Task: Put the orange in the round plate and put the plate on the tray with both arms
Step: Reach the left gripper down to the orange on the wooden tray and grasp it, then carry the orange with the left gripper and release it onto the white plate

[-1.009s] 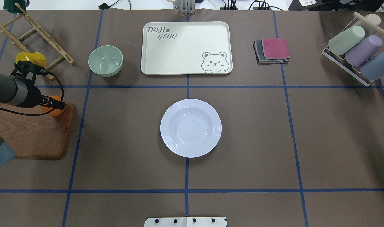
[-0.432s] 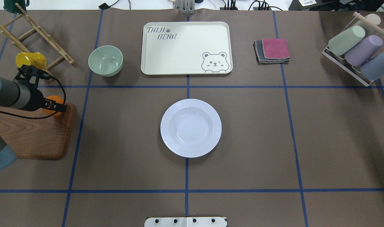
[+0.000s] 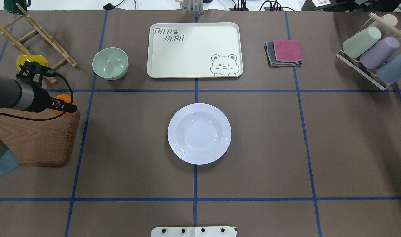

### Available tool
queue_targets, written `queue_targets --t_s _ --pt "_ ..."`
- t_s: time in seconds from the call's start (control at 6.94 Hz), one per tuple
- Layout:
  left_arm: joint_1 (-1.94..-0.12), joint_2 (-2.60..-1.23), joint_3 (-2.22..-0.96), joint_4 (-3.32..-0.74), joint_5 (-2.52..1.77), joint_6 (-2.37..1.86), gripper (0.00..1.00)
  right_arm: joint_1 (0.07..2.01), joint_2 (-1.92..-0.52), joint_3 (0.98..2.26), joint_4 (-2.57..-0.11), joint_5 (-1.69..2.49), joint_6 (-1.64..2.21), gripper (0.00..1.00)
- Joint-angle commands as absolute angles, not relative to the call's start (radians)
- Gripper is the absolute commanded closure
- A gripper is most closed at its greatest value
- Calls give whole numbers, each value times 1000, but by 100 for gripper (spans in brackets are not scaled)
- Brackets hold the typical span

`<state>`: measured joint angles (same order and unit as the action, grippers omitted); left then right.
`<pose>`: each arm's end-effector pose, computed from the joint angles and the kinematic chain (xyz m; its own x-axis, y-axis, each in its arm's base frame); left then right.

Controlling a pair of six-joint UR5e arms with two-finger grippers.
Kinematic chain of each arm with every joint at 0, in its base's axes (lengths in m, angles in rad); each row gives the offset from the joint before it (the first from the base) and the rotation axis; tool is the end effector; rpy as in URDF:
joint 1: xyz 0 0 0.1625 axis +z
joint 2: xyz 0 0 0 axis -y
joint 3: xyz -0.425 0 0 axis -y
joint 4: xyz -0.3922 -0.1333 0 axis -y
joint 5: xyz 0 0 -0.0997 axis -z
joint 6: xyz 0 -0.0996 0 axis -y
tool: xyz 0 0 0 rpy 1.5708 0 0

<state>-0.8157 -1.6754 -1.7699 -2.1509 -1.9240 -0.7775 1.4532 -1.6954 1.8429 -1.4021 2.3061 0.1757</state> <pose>0.3078 -0.4713 0.4501 0.6612 0.2731 -0.6987 0.0410 0.9169 0.3971 0.0129 -0.4575 0.5658 0.7206 -0.1246 0.6821 -0.0147 0.9807 0.1947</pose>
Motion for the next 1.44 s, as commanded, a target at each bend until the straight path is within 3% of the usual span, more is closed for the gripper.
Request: queue_targets --t_s 0.0,0.29,0.58,0.86,1.15,1.3 --pt "-760 -1872 -1799 -1956 -1915 -928 100 1434 -1680 1847 -1390 2310 240 0" --pt "-637 -2116 -1795 -1675 -1812 -1056 100 1331 -1648 1845 -1286 2292 468 0" --pt "-556 -2250 -1752 -1620 -1809 -1167 100 1260 -1606 1845 -1273 2264 573 0" --pt "-453 -2434 -1521 -1640 -1682 -1250 100 1197 -1551 1845 -1273 2234 674 0" --pt "-417 -2436 -1438 -1722 -1671 -1247 100 1160 -1514 1847 -1272 2229 739 0" --pt "-413 -2436 -1421 -1745 -1671 -1246 50 1149 -1509 1848 -1272 2230 750 0"
